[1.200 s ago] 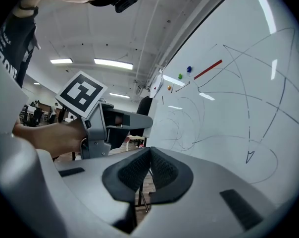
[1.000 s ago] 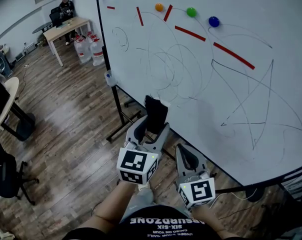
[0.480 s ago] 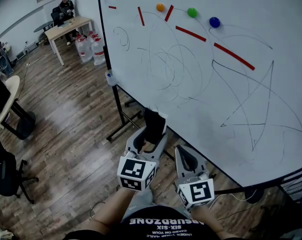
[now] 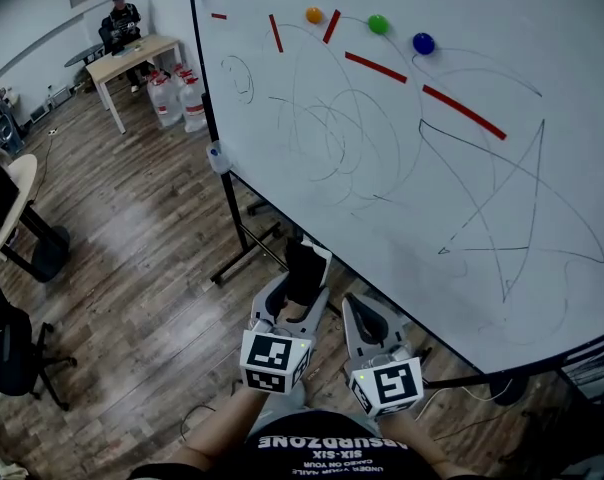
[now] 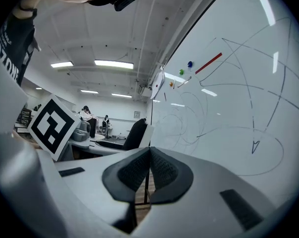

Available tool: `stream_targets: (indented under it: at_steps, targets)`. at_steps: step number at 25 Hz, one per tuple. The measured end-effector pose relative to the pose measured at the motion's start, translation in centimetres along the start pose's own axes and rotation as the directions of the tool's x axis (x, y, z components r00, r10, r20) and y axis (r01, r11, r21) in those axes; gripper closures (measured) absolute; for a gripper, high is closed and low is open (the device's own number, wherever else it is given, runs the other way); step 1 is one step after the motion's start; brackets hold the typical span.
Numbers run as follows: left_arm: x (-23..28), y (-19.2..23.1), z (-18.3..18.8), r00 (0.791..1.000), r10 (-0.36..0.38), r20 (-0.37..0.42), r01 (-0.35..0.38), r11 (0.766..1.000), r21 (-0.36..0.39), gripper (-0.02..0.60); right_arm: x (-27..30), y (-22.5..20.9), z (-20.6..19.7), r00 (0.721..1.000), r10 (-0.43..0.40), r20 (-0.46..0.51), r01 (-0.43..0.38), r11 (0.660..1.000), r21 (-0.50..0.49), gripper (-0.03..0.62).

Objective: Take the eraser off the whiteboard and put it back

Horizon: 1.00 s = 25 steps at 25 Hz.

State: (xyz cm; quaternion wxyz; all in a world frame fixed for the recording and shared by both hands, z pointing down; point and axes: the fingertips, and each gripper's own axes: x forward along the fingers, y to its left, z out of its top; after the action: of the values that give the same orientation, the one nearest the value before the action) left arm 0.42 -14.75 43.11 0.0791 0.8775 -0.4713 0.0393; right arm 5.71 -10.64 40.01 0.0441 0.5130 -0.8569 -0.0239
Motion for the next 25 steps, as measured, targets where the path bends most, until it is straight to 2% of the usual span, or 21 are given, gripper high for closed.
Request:
stream_targets:
  at_steps: [6, 15, 25]
  targets:
    - [-0.5, 0.4, -1.3, 1.0, 0.004, -0.028, -0.005, 0.999, -0.036, 0.341, 0.4, 0.2, -0.6, 1.0, 0.0, -0.015, 0.0, 1.0, 0.017, 0.595]
    - [-0.7, 0.8, -1.3, 1.0, -0.004, -0.029, 0.003, 0.999, -0.033, 0.341, 0.6, 0.3, -0.8, 1.0, -0.009, -0.017, 0.01, 0.999, 0.041, 0.595]
    - [-0.7, 1.2, -1.4, 0.999, -0.009, -0.033, 0.008, 0.999, -0.033, 0.341, 0.9, 0.6, -1.0, 1.0, -0.01, -0.024, 0.01, 1.0, 0.026, 0.595]
